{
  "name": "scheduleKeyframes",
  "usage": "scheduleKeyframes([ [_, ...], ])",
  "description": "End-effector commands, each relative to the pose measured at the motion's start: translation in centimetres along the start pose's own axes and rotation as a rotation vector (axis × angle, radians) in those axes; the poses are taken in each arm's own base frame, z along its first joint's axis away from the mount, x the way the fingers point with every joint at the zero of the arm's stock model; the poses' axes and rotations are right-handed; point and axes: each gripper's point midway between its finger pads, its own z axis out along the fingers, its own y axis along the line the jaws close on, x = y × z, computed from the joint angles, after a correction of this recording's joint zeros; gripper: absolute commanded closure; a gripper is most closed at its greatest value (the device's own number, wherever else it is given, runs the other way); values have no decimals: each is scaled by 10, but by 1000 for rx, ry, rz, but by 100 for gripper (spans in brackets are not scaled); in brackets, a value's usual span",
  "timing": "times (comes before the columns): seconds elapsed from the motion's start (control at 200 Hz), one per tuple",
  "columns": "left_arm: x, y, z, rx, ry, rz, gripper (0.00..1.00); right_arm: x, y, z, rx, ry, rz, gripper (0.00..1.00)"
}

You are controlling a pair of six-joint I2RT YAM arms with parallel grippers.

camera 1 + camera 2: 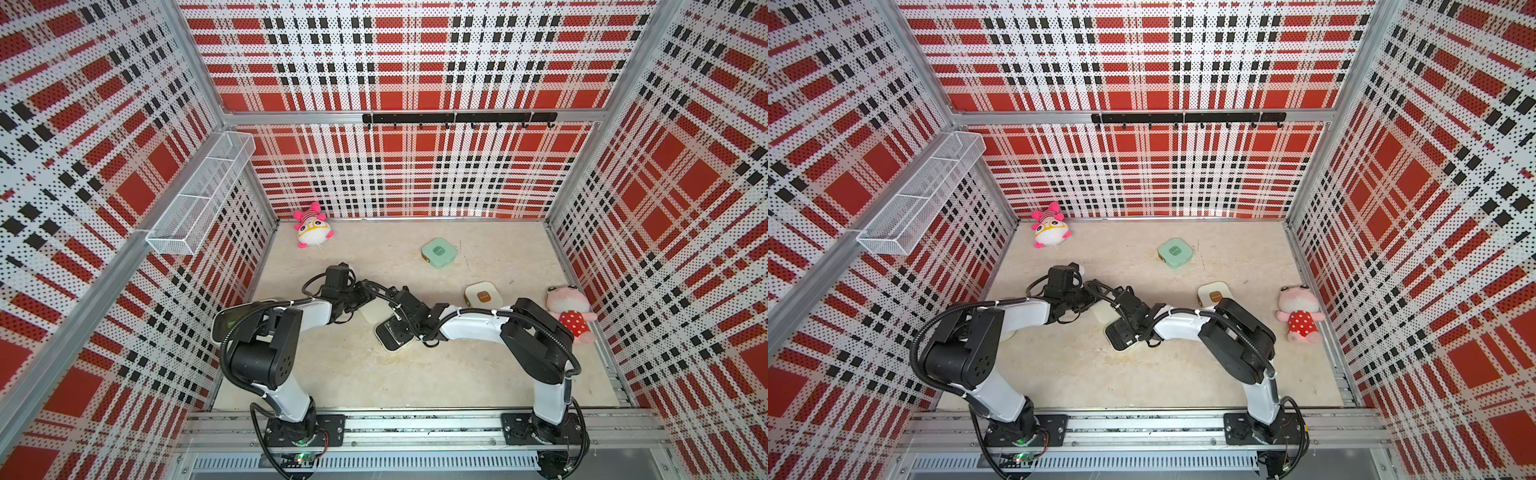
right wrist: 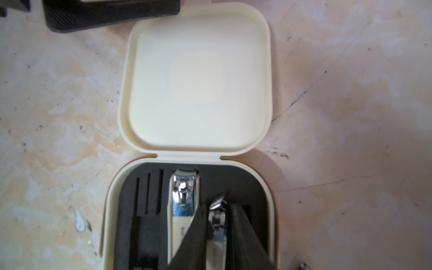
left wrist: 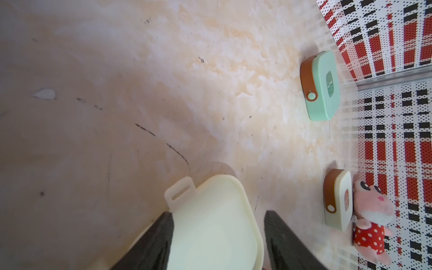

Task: Organize nail clipper sets
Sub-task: Place the nail clipper in the storage box.

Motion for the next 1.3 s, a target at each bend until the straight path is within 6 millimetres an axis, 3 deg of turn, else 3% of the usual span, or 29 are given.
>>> scheduleKeyframes([
  [0.0,3,5,2,-8,8,7,34,11,-2,-4,23,35,-16,74],
  [0.686,4,5,3,-7,11,9,34,-15,-7,-24,63,-34,-8,58],
  [1.047,4,4,2,-6,12,10,34,-28,-1,-22,10,-53,26,77],
  [1.293,4,5,3,-6,13,10,34,-24,-1,-25,-36,-43,56,80],
])
